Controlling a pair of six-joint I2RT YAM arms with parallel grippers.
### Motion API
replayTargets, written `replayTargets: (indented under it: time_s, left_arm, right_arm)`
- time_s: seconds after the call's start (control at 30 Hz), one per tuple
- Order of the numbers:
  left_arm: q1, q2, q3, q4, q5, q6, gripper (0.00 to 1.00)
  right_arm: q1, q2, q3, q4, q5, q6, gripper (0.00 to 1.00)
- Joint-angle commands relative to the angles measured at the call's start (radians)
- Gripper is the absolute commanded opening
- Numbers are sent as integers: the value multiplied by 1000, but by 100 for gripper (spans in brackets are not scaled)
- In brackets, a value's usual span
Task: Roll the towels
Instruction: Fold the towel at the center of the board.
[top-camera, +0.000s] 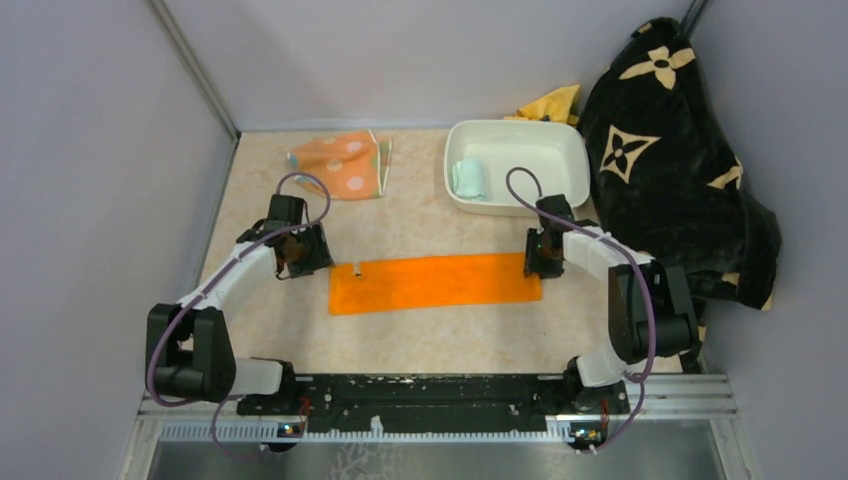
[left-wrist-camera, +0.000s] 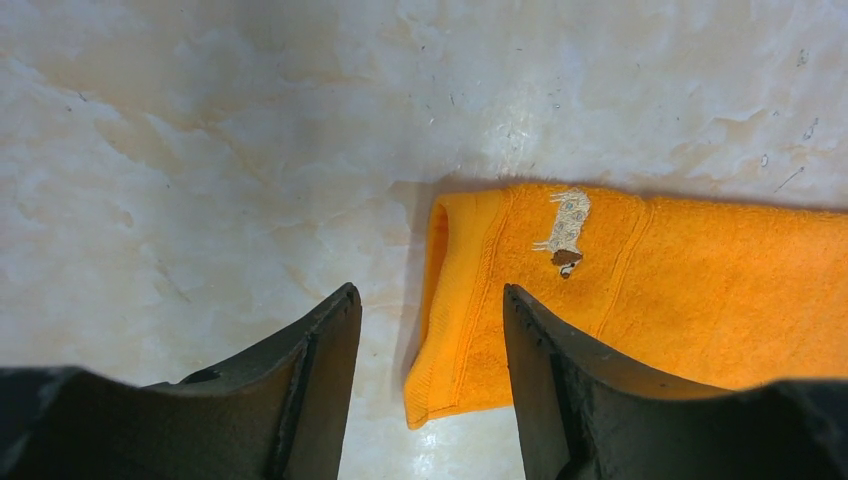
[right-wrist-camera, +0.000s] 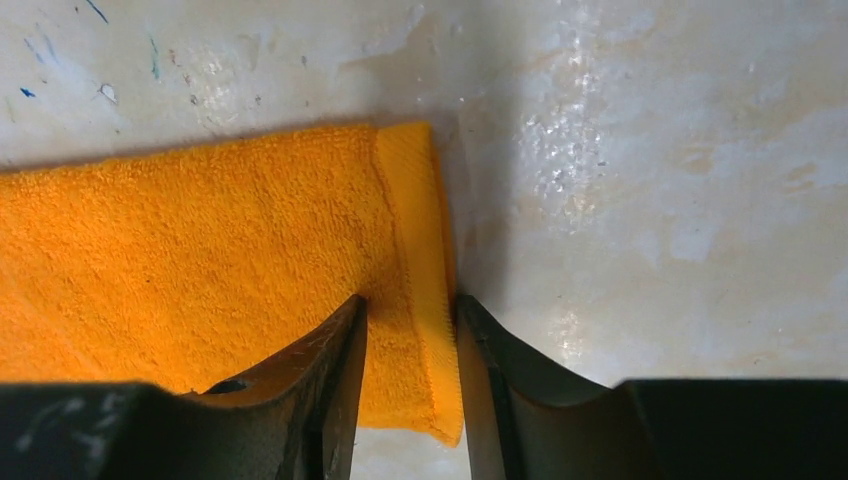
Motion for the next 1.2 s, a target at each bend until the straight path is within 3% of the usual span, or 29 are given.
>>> replayTargets:
  time_s: [0.0,0.13,0.27,0.57,0.73,0.93,1.03,1.17]
  left_arm:
    - [6,-26,-4,5,-9,22,60]
    - [6,-27,-4,6,6,23,60]
    - [6,-35,-17,8,30,21,59]
    - [4,-31,-64,41,248,-23,60]
    - [0,-8,-94,109,398,-71,60]
    - [-23,71,-94,188,526,-122,60]
    - [-43,113,-94,221,543,-143,59]
    - [-65,164,-94,259,567,-165,57]
  right_arm:
    - [68,101,-11,-39,42,32,36]
    - [96,116,-12,-52,65,56,22]
    - [95,108,14,-92,175,59,0]
    - [6,-23,181,-241,499,48,0]
    - [5,-73,257,-303,585,14,0]
    - [122,-127,326,-318,362,12,0]
    - [210,-122,343,-288,154,70,0]
    - [352,-86,357,-210,28,165,0]
